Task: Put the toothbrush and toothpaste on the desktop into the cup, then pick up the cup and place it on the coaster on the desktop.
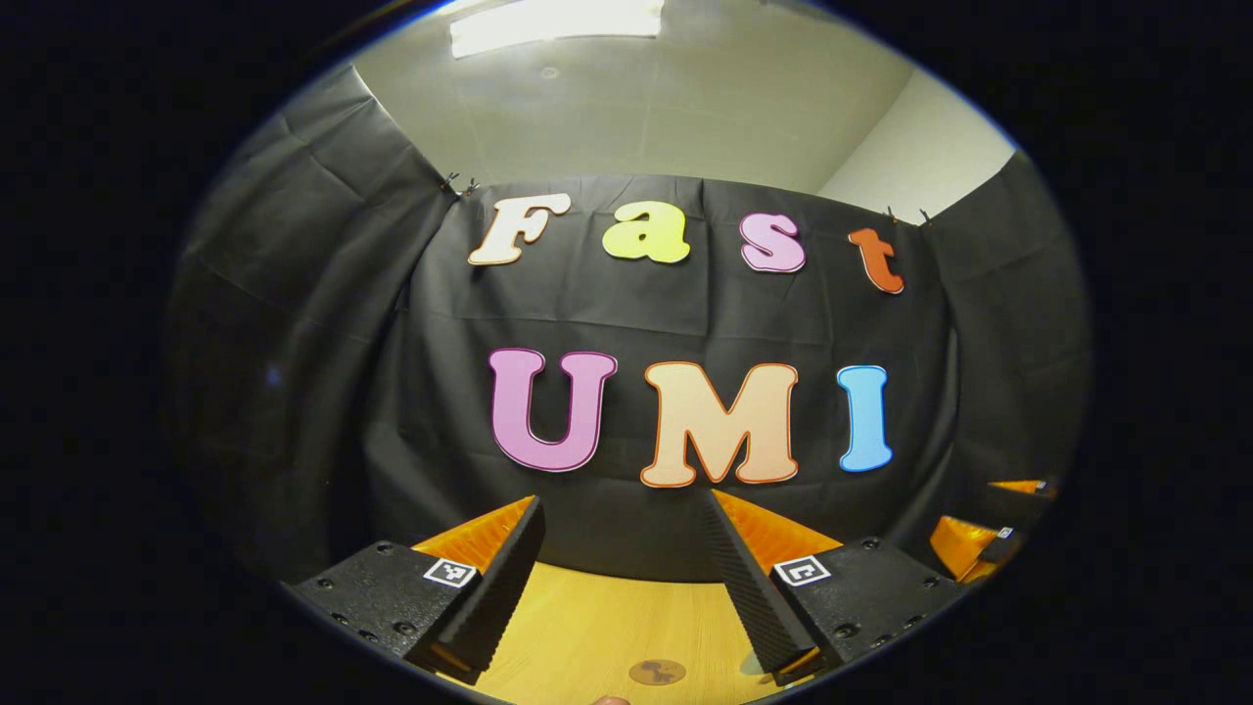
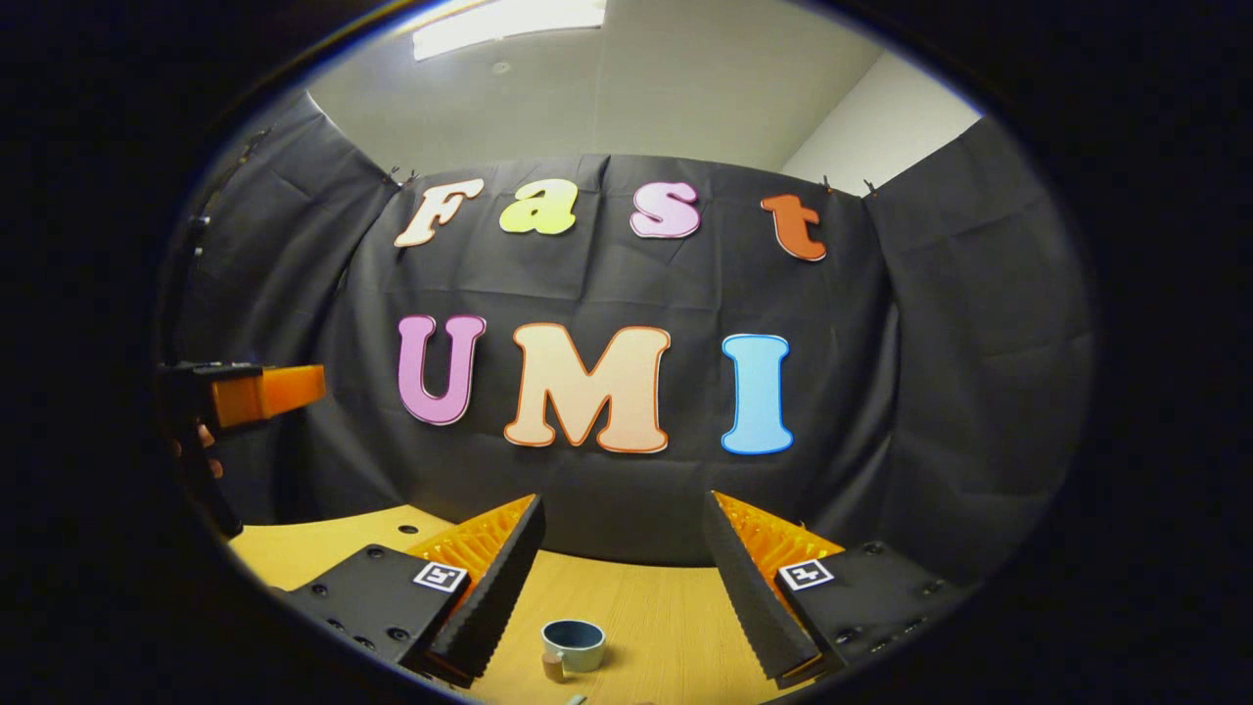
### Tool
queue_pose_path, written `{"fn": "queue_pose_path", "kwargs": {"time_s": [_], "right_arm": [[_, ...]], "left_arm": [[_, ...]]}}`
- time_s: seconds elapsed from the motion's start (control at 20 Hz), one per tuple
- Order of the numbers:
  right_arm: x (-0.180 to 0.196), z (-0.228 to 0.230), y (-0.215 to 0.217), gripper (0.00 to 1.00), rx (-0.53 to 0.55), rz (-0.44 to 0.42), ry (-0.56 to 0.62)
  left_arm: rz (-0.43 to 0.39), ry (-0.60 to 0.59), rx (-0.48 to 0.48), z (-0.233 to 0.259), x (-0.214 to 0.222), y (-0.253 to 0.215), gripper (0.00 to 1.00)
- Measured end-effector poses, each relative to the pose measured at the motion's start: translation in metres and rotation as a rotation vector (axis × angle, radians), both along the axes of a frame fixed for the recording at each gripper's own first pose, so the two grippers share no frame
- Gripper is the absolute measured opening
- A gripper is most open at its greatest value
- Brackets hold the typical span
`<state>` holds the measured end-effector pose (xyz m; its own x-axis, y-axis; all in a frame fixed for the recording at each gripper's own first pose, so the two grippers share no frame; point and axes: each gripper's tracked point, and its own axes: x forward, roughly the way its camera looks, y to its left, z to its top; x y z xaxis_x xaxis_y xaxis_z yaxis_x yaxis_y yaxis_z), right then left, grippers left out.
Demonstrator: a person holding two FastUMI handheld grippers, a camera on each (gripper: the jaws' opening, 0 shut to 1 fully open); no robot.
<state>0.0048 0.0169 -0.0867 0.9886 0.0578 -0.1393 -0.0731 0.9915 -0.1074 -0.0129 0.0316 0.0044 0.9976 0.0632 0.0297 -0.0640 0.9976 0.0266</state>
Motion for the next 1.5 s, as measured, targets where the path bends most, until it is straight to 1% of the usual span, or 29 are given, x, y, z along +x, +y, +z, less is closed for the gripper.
{"fn": "queue_pose_path", "kwargs": {"time_s": [0.15, 0.35, 0.7, 0.9, 1.05, 1.3, 1.5], "right_arm": [[-0.002, -0.031, 0.001, 1.0, -0.013, 0.009, 0.069], [-0.01, -0.087, 0.004, 0.99, 0.001, 0.024, 0.237], [-0.021, -0.146, 0.004, 1.0, -0.002, 0.034, 0.373], [-0.032, -0.191, -0.004, 1.0, 0.025, 0.003, 0.498], [-0.041, -0.221, -0.01, 1.0, 0.025, -0.02, 0.58], [-0.054, -0.257, -0.006, 0.99, 0.005, -0.008, 0.681], [-0.076, -0.294, -0.004, 1.0, 0.014, -0.025, 0.835]], "left_arm": [[0.015, 0.014, 0.02, -0.002, -0.004, 0.008, 0.93], [0.037, 0.009, 0.032, 0.003, -0.01, 0.018, 0.94], [0.082, 0.035, 0.05, 0.001, -0.022, 0.034, 0.94], [0.105, 0.039, 0.075, 0.002, -0.029, 0.042, 0.94], [0.128, 0.042, 0.081, -0.001, -0.037, 0.049, 0.93], [0.157, 0.051, 0.082, -0.002, -0.045, 0.06, 0.94], [0.164, 0.053, 0.098, -0.004, -0.049, 0.063, 0.94]]}}
